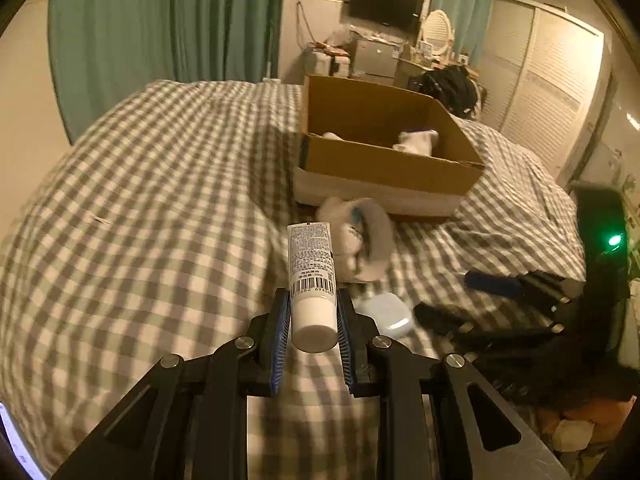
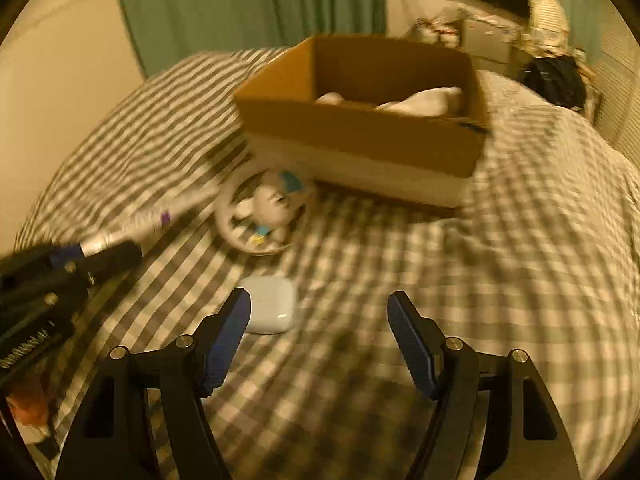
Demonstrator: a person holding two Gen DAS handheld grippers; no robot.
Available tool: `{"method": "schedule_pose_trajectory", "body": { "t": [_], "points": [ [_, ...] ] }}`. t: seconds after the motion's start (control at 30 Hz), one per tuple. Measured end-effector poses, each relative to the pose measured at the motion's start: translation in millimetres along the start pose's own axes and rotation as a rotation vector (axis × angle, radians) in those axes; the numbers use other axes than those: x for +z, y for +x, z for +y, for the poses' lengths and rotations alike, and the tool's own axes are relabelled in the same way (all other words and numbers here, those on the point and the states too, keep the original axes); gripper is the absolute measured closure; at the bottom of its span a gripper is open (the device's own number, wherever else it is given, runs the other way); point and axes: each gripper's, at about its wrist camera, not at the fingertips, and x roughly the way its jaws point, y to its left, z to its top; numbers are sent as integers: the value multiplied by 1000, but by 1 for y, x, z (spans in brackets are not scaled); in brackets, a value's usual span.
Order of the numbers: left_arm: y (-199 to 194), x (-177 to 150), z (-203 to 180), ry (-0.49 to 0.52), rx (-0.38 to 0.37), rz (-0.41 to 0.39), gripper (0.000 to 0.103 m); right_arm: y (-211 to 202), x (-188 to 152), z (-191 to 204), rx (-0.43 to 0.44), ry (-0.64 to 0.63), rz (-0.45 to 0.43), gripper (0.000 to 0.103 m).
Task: Organize objects
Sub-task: 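Grasp the white earbud case with the right gripper while the left holds the tube, then lower the tube and earbud case into the box and open both grippers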
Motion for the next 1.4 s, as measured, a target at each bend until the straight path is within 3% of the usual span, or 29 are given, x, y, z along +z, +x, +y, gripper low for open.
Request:
{"method": "schedule_pose_trajectory", "body": {
  "t": [0.27,0.37,0.5,0.77,0.93,1.17,1.4],
  "points": [
    [9,-4,14,-35,-4,25,80,62,4,30,42,-78,174,32],
    [10,-6,13,-32,-3,31,80,65,1,34,41,-98,188,52],
    [5,-8,9,-21,-6,27,80,59,-4,32,41,-88,177,52],
    [-12,-3,-8,12,-11,12,80,0,-8,22,3,-71,47,52],
    [-40,19,-26,59,-11,-47,80,-49,0,14,-26,-71,-44,52],
    [-76,80,-49,116,-37,-151,80,-102,35,9,-70,-91,-167,52],
    [-71,142,-67,149,-41,-212,80,-146,90,-10,-83,-86,-284,52]
  ]
}}
